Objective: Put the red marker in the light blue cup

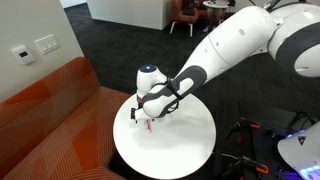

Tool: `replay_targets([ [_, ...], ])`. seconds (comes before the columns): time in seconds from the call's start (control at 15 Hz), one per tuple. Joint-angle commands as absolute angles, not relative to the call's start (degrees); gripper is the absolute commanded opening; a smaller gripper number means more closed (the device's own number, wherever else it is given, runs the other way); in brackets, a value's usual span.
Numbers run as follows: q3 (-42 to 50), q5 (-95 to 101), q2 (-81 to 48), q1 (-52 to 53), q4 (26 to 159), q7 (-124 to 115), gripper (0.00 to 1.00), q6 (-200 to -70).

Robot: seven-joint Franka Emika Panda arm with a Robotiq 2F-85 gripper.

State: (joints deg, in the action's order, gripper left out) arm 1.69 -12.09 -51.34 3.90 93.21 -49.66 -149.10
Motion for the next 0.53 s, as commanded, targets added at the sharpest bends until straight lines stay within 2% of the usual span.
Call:
replay_targets([
  [0.0, 1.91, -13.33, -54.45, 3.92, 88.82, -49.02, 1.00, -146.63],
  [0.33, 1.79, -14.00, -56.48, 3.67, 87.42, -49.21, 1.00, -146.83],
  [0.4, 1.90, -14.05, -56.74, 3.72, 87.14, -49.34, 0.93, -146.86],
  [0.47, 1.92, -14.09, -56.86, 3.72, 87.08, -49.35, 0.74, -146.98],
])
